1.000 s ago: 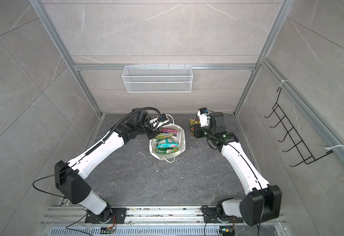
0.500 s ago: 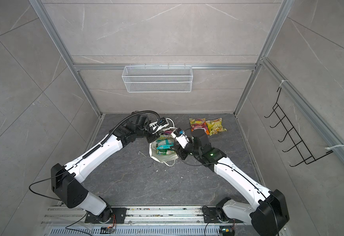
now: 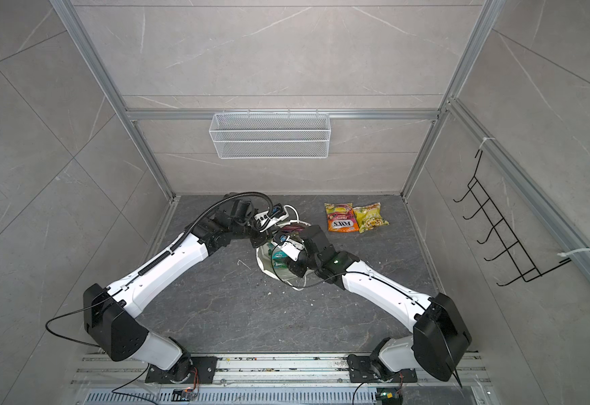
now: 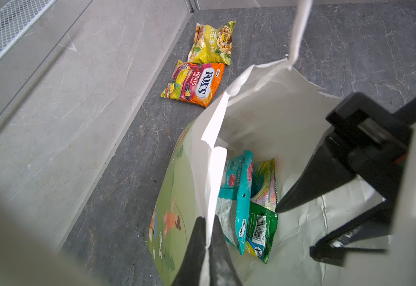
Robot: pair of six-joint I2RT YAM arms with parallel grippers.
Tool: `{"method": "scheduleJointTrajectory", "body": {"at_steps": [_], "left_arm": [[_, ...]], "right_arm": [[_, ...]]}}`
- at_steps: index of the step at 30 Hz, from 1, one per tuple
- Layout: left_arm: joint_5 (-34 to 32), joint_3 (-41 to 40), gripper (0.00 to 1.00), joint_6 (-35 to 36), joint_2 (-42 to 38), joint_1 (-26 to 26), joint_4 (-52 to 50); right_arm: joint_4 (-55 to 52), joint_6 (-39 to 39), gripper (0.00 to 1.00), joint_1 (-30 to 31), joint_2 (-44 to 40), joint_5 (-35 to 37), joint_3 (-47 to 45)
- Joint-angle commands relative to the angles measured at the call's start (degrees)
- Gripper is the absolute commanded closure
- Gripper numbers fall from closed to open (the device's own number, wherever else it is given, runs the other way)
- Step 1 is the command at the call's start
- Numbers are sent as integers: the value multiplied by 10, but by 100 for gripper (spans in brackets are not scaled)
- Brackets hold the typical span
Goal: Take the snacks out of the paper bag
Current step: Pick up the snack from the paper bag.
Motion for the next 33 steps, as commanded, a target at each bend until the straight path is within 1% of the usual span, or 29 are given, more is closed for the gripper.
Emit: {"method": "scheduleJointTrajectory", "body": {"at_steps": [1,4,6,8,11,15,21,28,33], "left_arm": [[22,3,100,-2,-20,-5,28],[22,2,100,-1,-18,-5,34],[22,1,100,0,-17,-4,41],[22,2,100,0,-16,-5,43],[22,3,100,1,-15,-5,47],[20,9,100,0,-15,-5,41],[9,9,100,3,-11,-4,46],[10,9,100,4,-7,-5,51],[11,9,100,3,-7,-5,54]], "right_arm": [[-22,-25,55,8,28,44,26],[-20,-35,52,12,50,60,37],[-2,-40,46,15,59,69,37],[25,-44,43,16,64,78,31],[60,-58,43,16,77,85,22],[32,-85,44,16,102,93,45],[-36,-90,34,16,120,73,71],[-56,-92,33,16,159,123,90],[-37,-92,33,15,186,154,106]]}}
